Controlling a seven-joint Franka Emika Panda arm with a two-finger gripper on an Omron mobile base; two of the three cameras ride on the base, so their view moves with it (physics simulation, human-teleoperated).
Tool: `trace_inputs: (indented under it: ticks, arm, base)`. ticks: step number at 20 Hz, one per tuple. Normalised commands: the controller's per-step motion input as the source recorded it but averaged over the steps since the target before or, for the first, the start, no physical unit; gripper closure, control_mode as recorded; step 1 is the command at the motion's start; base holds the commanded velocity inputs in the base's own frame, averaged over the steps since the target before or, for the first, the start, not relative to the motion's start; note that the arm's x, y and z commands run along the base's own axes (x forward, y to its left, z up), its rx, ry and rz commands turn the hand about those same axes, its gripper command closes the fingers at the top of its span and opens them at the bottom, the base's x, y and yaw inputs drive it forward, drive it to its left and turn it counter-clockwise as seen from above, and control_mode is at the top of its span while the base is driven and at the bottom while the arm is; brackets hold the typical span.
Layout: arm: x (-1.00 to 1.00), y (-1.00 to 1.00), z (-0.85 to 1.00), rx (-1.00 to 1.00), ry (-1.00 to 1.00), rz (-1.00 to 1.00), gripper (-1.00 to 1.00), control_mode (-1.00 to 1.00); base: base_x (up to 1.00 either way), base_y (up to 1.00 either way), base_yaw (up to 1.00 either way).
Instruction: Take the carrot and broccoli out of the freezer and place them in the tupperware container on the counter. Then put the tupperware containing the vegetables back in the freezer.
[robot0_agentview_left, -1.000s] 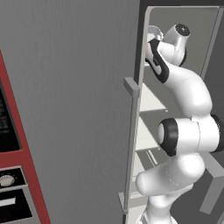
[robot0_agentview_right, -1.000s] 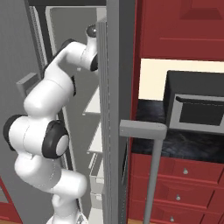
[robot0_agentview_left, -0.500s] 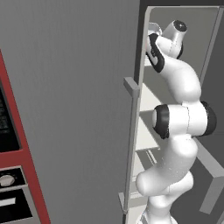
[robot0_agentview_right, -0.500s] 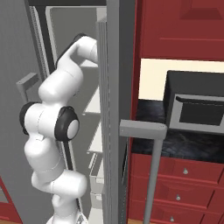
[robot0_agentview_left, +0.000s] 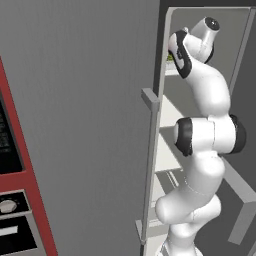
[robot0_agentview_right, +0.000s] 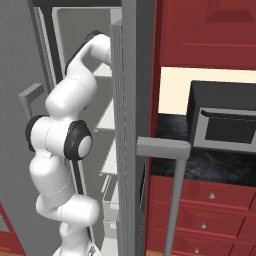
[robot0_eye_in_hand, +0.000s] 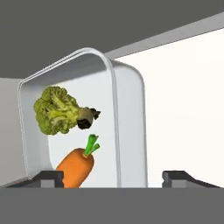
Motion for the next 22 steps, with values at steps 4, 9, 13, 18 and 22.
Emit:
trace_inputs:
  ticks: [4,9,13,18,22]
  arm:
    - [-0.75,0.13,0.00,0.00,-0.26,0.00,-1.00,-1.00]
    - [-1.00,0.02,-0.15,0.00,-0.28,0.00,-1.00,-1.00]
    - [-1.00,0.13,-0.40,-0.03,-0.28,-0.02,-1.00,-1.00]
    - [-1.00,0.11,-0.10,-0.08,-0.11,-0.02,-1.00,-1.00]
    - [-1.00,0.02,-0.27,-0.04,0.02,-0.02,-1.00,-1.00]
  base:
    - [0.00,0.00,0.00]
    - [0.00,0.00,0.00]
    - [0.00,0.00,0.00]
    - [0.00,0.00,0.00]
    - [0.00,0.00,0.00]
